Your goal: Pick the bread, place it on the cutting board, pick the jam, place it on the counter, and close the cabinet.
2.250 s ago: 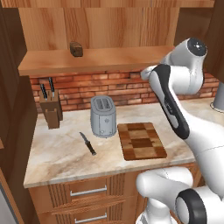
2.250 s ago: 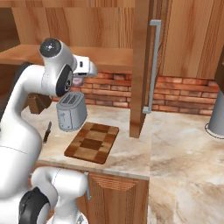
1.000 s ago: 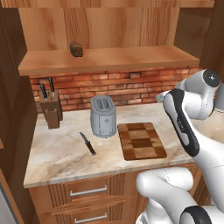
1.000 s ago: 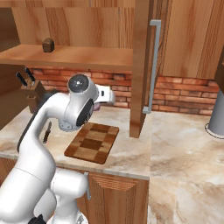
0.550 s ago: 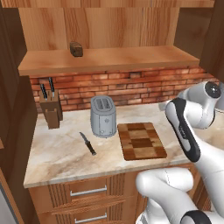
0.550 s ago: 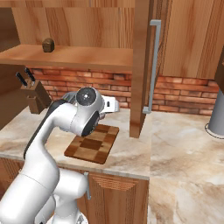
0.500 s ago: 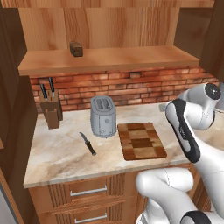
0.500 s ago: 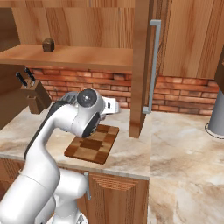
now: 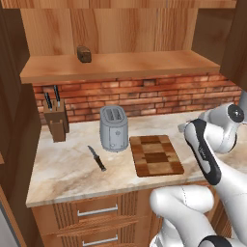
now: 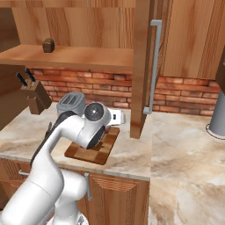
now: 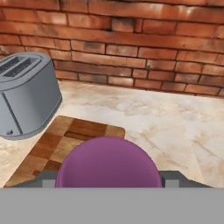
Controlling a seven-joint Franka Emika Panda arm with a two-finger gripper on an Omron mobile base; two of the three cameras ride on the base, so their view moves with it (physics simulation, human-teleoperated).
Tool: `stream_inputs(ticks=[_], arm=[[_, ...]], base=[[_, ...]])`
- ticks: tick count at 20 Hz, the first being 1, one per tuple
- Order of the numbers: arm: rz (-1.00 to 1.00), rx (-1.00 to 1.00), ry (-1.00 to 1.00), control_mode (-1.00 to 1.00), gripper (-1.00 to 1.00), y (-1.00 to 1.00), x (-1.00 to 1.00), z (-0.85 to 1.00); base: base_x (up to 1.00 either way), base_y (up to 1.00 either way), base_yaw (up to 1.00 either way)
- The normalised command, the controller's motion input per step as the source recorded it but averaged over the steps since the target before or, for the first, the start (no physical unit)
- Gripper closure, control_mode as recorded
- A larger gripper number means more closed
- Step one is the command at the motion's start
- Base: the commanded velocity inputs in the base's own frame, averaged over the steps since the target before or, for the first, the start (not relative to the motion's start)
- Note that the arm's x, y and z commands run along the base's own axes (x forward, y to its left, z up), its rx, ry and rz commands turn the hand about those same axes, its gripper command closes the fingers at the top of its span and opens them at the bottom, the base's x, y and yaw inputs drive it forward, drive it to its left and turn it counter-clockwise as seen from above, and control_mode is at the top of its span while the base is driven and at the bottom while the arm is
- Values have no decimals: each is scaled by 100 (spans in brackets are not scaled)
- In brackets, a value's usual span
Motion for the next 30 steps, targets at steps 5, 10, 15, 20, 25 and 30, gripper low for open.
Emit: stream_inputs(ticks=[5,10,15,20,25,30], arm=[[0,-2,0,-100,100,-20,9,-28],[0,-3,0,-100,100,-19,10,-29],[0,-1,0,-100,100,-21,21,-25],[0,-1,0,-100,100,-17,29,-17],[0,0,0,-100,100,-20,30,-14],[0,0,0,-100,100,-22,28,-17]], base=[[0,0,0],[0,0,0],[0,0,0],[0,0,0],[0,0,0],[0,0,0]])
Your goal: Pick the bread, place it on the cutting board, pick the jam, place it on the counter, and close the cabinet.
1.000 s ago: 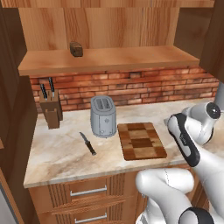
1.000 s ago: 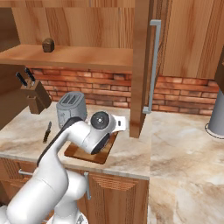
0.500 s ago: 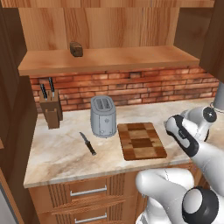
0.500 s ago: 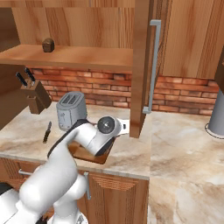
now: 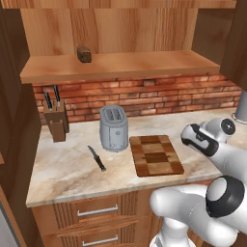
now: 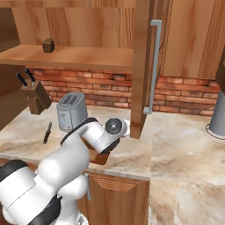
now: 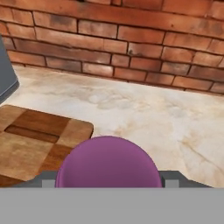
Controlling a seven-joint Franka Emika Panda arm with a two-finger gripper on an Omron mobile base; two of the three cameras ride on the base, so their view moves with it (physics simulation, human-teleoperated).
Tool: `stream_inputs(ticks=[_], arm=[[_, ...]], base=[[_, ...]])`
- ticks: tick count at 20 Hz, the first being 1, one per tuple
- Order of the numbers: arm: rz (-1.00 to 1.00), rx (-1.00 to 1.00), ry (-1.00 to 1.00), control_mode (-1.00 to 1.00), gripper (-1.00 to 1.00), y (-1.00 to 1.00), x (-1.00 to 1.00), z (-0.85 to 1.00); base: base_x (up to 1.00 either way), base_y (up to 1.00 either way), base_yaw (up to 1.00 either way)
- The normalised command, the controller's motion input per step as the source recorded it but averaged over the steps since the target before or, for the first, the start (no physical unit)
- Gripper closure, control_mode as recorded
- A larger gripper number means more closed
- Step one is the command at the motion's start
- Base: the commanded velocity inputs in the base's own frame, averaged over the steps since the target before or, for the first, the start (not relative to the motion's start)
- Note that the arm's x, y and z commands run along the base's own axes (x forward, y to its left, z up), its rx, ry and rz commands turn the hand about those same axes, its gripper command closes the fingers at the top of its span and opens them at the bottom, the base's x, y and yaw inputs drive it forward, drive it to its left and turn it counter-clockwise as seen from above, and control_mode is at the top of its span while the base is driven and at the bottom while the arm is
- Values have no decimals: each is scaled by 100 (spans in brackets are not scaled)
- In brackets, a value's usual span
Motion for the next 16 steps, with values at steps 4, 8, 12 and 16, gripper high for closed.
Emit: stream_inputs(ticks=[4,8,12,16], arm=[[0,0,0,-100,100,-16,19,-19],[0,0,0,-100,100,-9,14,-23],[0,0,0,-100,100,-6,12,-25],[0,0,0,-100,100,-4,15,-28]], base=[[0,0,0],[0,0,0],[0,0,0],[0,0,0]])
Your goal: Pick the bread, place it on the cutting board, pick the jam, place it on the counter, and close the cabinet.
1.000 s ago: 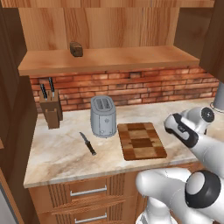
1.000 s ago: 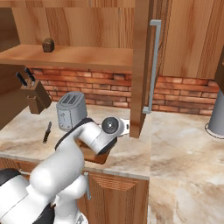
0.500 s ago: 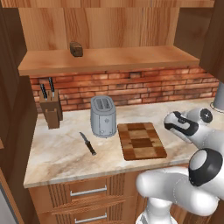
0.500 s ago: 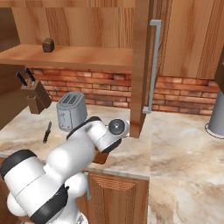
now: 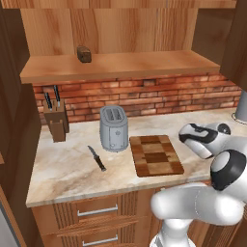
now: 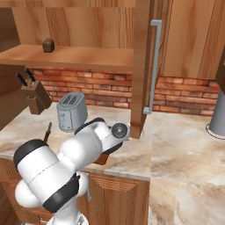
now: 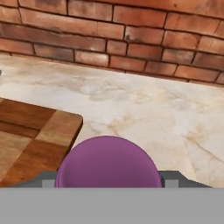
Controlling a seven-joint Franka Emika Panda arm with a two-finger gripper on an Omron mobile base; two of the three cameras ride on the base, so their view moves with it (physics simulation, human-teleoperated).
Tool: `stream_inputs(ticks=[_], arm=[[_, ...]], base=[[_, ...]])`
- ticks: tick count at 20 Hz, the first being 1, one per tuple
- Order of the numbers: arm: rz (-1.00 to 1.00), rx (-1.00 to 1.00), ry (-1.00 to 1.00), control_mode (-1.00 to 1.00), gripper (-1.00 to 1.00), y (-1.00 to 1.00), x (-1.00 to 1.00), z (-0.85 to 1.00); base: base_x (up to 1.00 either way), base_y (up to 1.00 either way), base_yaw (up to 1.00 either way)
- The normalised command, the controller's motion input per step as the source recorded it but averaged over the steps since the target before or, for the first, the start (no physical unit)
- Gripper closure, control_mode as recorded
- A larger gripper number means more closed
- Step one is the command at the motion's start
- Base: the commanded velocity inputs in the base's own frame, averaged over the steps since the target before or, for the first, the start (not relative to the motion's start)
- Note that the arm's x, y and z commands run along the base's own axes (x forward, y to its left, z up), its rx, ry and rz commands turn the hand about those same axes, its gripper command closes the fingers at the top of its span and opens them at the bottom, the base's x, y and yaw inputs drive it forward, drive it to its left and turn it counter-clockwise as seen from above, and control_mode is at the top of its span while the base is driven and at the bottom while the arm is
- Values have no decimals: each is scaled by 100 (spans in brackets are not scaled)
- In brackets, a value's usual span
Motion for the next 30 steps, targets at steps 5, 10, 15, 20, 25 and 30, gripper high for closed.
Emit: stream_inputs(ticks=[5,10,15,20,25,30], arm=[[0,0,0,-100,100,-9,19,-24],[0,0,0,-100,100,-8,22,-23],[0,0,0,-100,100,-8,22,-25],[0,0,0,-100,100,-5,21,-23],[0,0,0,-100,100,-2,22,-23],[0,0,0,-100,100,-2,21,-25]], base=[[0,0,0],[0,0,0],[0,0,0],[0,0,0],[0,0,0],[0,0,0]])
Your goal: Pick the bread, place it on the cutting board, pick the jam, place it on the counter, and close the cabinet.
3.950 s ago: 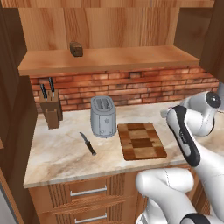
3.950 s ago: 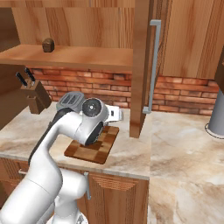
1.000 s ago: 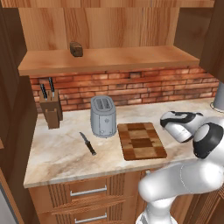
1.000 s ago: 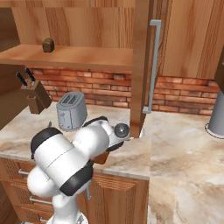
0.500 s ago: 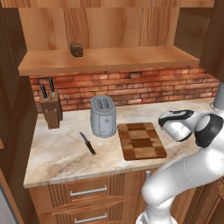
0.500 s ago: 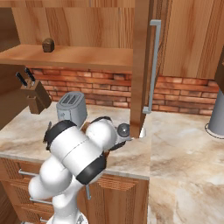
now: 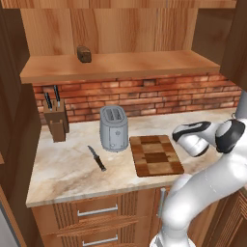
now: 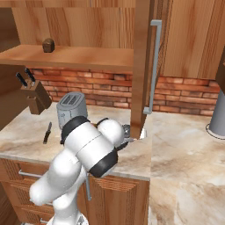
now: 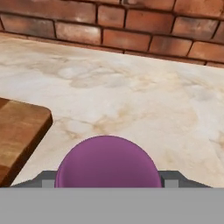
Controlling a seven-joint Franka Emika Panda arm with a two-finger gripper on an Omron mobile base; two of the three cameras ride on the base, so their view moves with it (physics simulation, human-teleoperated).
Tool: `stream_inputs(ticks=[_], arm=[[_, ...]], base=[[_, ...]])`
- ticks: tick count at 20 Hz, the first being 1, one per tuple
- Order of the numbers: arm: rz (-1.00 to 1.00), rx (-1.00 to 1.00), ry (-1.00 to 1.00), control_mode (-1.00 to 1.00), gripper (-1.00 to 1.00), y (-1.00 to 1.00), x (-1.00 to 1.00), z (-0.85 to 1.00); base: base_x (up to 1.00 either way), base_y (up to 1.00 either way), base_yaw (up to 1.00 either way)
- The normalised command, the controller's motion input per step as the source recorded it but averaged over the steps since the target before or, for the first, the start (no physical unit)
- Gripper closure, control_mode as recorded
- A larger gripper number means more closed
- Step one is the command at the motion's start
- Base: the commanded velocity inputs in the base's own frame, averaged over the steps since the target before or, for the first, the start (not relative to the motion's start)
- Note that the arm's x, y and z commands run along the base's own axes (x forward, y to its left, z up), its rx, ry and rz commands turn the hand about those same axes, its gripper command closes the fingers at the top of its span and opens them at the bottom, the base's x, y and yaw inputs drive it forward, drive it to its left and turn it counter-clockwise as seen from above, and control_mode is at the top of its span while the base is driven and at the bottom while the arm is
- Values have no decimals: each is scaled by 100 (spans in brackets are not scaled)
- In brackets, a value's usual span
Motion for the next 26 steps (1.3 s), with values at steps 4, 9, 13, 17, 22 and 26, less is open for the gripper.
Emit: stream_inputs(ticks=[4,9,13,17,22,26], arm=[[0,0,0,-100,100,-3,19,-26],[0,0,0,-100,100,-7,21,-24],[0,0,0,-100,100,-7,23,-20],[0,0,0,-100,100,-5,21,-24],[0,0,0,-100,100,-2,19,-28],[0,0,0,-100,100,-1,21,-30]], base=[[0,0,0],[0,0,0],[0,0,0],[0,0,0],[0,0,0],[0,0,0]])
